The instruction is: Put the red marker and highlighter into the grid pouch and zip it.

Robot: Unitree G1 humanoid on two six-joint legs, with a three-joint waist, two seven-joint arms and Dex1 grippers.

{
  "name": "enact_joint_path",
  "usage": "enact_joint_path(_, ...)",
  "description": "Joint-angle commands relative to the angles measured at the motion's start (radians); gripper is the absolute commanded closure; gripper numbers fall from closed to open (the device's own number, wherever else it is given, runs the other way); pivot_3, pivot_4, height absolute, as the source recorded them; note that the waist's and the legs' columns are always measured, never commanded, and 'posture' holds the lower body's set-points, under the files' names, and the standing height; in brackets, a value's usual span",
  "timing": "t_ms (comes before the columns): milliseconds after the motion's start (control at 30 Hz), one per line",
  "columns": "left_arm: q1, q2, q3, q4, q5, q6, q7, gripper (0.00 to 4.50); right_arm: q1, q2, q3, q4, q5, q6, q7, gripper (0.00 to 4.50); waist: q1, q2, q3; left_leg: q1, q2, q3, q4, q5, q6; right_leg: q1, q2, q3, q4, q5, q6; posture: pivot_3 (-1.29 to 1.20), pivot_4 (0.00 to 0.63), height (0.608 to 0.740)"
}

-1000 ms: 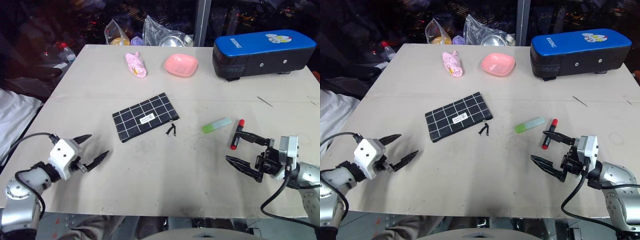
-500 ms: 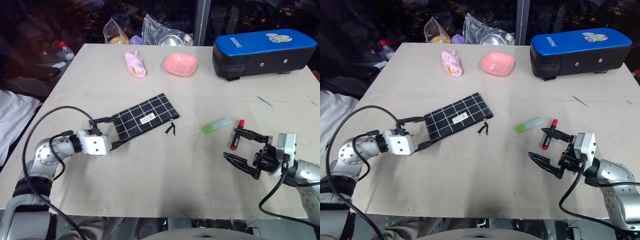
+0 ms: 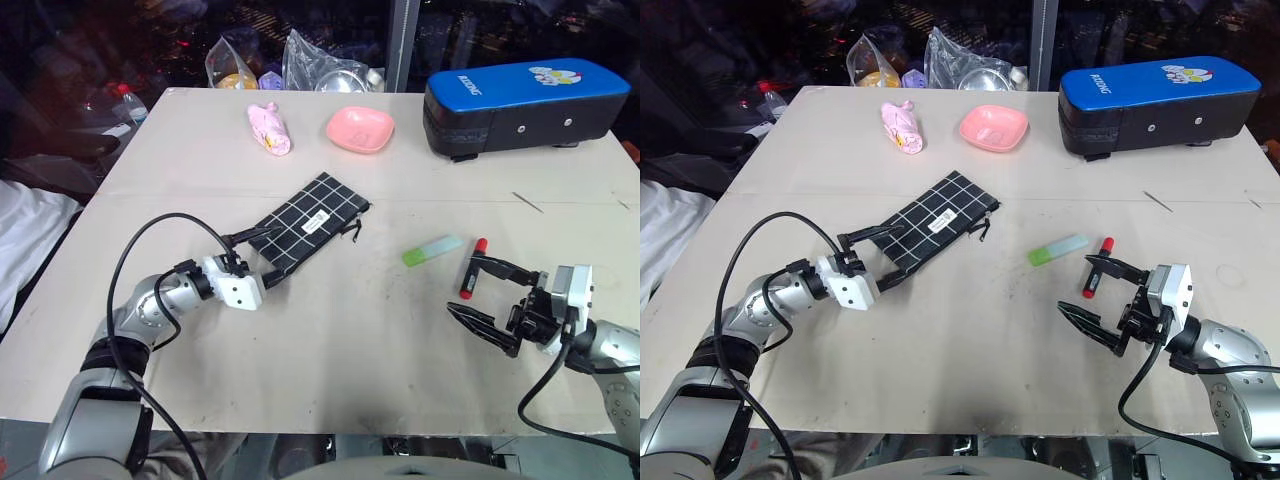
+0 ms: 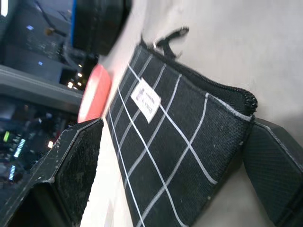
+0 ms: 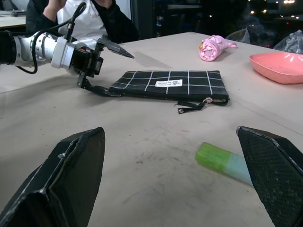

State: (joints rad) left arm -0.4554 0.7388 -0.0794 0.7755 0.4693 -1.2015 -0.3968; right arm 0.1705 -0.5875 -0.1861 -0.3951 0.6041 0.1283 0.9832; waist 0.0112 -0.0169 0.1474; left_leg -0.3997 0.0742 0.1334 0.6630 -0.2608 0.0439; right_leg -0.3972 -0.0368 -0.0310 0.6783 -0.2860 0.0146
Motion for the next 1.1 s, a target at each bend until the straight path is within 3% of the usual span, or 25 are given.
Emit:
enact_joint_path(33,-0.011,0.004,-0.036,-0.020,0.073,0.003,0.071,0.08,-0.002,-0.013,-0.029,-0.040,0.009,-0.007,-0.007,0.00,0.001,0.000,0.000,0.000,0.000,0.000,0.000,0.000,0.000,0.000,0.000,0.000,0.000,0.000,0.000,0.00,0.150,0.738)
enact_joint_path(167,-0.032,-0.002,-0.068,-0.031,0.155,0.053,0.148,0.08,-0.012,-0.016,-0.027,-0.035,0.008,-0.007,-0.011,0.00,0.007,0.001,0.000,0.000,-0.001,0.000,0.001,0.000,0.000,0.001,0.001,0.000,0.000,0.000,0.000,0.00,0.150,0.738)
enact_joint_path(300,-0.050,-0.005,-0.107,-0.032,0.217,0.097,0.218,1.09,-0.014,-0.018,-0.027,-0.034,0.007,-0.009,-0.014,0.00,0.005,0.001,0.000,0.000,-0.001,-0.001,0.002,0.000,0.000,0.002,0.001,-0.001,0.001,0.000,0.000,0.00,0.150,0.738)
enact_joint_path(533,-0.073,0.008,-0.170,0.005,0.262,0.132,0.294,4.41,-0.004,-0.018,-0.029,-0.041,0.004,-0.009,-0.021,0.00,0.008,0.008,-0.005,0.001,-0.001,-0.001,0.003,0.000,0.000,0.002,0.001,-0.001,0.002,0.000,0.000,0.00,0.150,0.738)
enact_joint_path(800,-0.069,0.006,-0.175,0.037,0.192,0.131,0.322,4.41,0.001,-0.015,-0.023,-0.040,0.001,-0.014,-0.023,0.00,0.007,0.015,-0.009,0.002,-0.001,-0.001,0.003,0.000,0.000,0.003,0.001,0.000,0.003,0.000,0.000,0.00,0.150,0.738)
enact_joint_path(900,-0.036,-0.026,-0.161,-0.006,-0.053,0.098,0.216,4.41,0.002,-0.015,-0.025,-0.042,0.002,-0.012,-0.026,0.00,0.006,0.015,-0.009,0.002,-0.001,-0.001,0.003,0.000,0.000,0.002,0.001,0.000,0.003,0.000,0.000,0.00,0.150,0.738)
enact_joint_path(967,0.007,-0.056,-0.151,-0.111,-0.296,0.186,0.088,4.41,-0.007,-0.014,-0.018,-0.043,-0.009,-0.003,-0.044,0.00,0.004,0.014,-0.009,0.002,0.000,-0.001,0.003,0.000,0.000,0.002,0.001,0.000,0.003,0.000,0.000,0.00,0.150,0.738)
enact_joint_path(1100,0.068,-0.087,-0.112,-0.366,-0.585,0.428,-0.068,4.41,-0.051,-0.001,0.003,-0.046,-0.049,0.021,-0.119,0.00,0.001,0.006,-0.004,-0.001,0.000,-0.001,0.006,0.002,-0.004,0.001,0.000,0.000,0.002,0.000,0.000,0.00,0.150,0.738)
